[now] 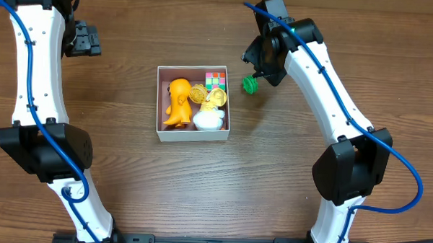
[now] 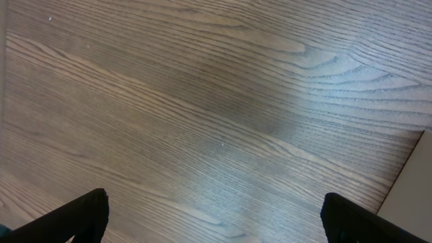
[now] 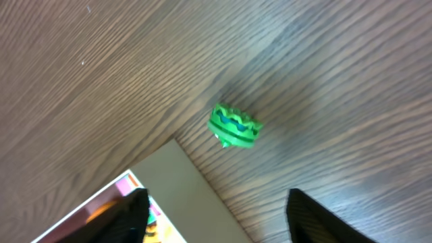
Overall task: Pack container
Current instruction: 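Lift the green coin with the right gripper and move it upward, then carry the green coin left to the box's upper right corner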
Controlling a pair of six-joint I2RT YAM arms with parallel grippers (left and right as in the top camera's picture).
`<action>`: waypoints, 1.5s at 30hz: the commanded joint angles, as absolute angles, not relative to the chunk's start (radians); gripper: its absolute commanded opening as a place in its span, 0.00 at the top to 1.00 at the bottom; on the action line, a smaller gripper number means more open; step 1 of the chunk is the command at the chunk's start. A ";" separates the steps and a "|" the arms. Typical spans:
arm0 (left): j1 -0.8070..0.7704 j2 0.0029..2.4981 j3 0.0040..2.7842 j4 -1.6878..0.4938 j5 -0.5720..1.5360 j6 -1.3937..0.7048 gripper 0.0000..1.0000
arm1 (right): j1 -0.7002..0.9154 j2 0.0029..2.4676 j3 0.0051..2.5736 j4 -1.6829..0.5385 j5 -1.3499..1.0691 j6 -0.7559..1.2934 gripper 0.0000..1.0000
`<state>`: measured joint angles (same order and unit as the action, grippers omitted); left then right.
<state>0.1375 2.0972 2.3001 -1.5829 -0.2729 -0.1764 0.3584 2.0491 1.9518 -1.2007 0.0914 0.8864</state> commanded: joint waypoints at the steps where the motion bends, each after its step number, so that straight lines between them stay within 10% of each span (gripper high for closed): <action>1: 0.137 2.110 2.319 -1.584 -0.269 -0.157 0.00 | 0.340 2.071 1.964 -1.171 0.149 0.790 0.28; 16: 0.137 2.110 2.319 -1.584 -0.269 -0.157 0.00 | 0.286 2.124 1.933 -1.180 0.149 0.168 0.00; 45: 0.137 2.110 2.319 -1.584 -0.269 -0.157 0.00 | 0.282 2.245 1.930 -1.154 0.001 -0.034 0.00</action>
